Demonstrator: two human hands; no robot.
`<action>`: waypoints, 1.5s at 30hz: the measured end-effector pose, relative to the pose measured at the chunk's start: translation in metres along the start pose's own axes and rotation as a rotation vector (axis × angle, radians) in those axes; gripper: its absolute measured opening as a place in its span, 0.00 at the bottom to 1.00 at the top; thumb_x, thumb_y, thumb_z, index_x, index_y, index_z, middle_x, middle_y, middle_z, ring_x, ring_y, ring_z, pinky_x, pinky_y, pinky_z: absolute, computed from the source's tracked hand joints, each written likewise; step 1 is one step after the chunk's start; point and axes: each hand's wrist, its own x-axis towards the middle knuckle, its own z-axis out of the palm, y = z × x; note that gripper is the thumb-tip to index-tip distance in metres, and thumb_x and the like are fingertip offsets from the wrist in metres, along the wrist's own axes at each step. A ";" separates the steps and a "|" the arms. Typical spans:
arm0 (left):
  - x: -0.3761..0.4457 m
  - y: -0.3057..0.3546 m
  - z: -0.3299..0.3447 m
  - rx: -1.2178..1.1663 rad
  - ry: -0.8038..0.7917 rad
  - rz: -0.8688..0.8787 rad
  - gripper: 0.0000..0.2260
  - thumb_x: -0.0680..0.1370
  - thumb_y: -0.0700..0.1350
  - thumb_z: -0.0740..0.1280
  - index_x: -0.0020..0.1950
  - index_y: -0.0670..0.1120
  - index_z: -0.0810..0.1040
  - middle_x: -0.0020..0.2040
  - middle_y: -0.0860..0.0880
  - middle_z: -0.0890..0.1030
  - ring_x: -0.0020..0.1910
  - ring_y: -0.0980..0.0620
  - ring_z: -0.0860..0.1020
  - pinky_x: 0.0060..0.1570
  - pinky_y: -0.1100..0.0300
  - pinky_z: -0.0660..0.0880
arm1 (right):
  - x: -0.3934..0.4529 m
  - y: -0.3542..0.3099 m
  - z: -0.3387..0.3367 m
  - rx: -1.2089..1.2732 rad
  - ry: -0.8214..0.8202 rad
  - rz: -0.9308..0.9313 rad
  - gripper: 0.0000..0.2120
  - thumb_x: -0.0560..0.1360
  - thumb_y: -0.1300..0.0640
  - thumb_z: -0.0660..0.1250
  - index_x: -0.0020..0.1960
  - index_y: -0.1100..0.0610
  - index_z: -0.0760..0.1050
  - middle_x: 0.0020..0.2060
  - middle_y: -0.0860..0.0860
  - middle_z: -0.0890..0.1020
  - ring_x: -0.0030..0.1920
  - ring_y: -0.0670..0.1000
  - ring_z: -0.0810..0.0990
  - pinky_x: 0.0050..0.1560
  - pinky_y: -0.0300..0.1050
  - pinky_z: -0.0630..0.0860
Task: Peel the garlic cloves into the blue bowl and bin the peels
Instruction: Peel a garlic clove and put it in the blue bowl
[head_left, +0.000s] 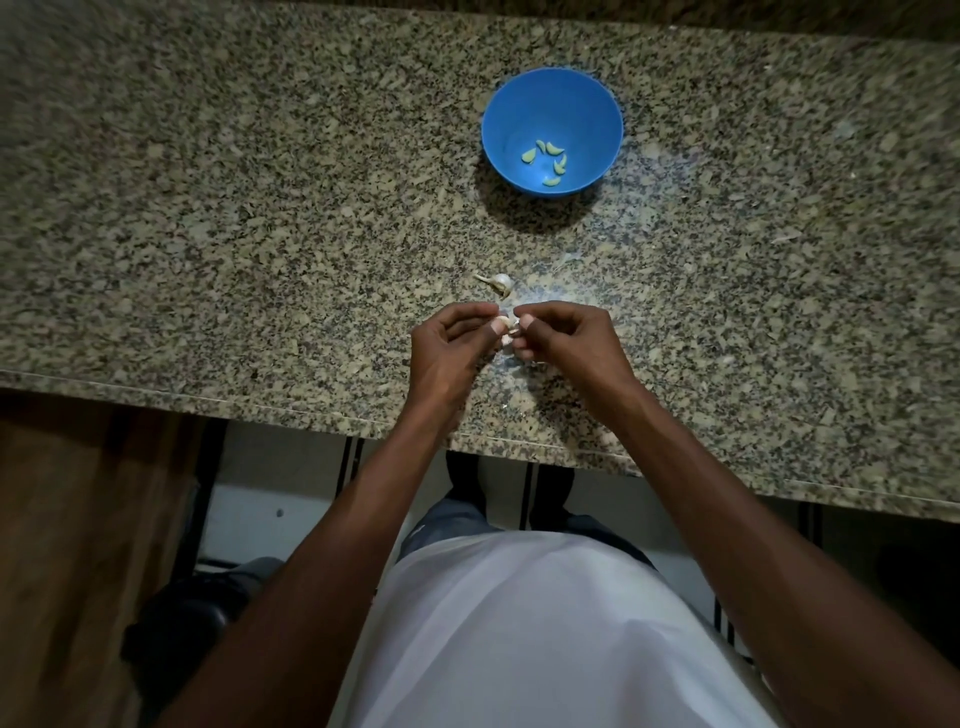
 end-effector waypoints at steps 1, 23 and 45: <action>-0.001 0.001 0.001 -0.003 0.000 0.012 0.12 0.75 0.35 0.76 0.58 0.38 0.84 0.52 0.44 0.87 0.53 0.49 0.86 0.50 0.59 0.83 | -0.001 -0.001 0.002 0.099 -0.040 0.036 0.09 0.81 0.61 0.72 0.59 0.63 0.84 0.47 0.61 0.88 0.45 0.53 0.87 0.51 0.46 0.85; 0.014 0.017 0.002 0.358 -0.024 -0.112 0.04 0.72 0.34 0.78 0.43 0.43 0.87 0.37 0.45 0.87 0.38 0.49 0.87 0.44 0.52 0.85 | -0.007 0.004 0.009 -0.871 0.093 -0.583 0.07 0.76 0.69 0.72 0.52 0.63 0.84 0.44 0.56 0.84 0.43 0.55 0.82 0.42 0.51 0.80; 0.007 0.008 -0.007 0.292 -0.050 0.031 0.09 0.77 0.37 0.76 0.56 0.41 0.86 0.49 0.45 0.88 0.48 0.49 0.87 0.51 0.52 0.85 | 0.007 0.004 0.002 -0.374 -0.017 -0.173 0.09 0.79 0.60 0.73 0.59 0.55 0.87 0.53 0.49 0.88 0.50 0.41 0.86 0.50 0.35 0.81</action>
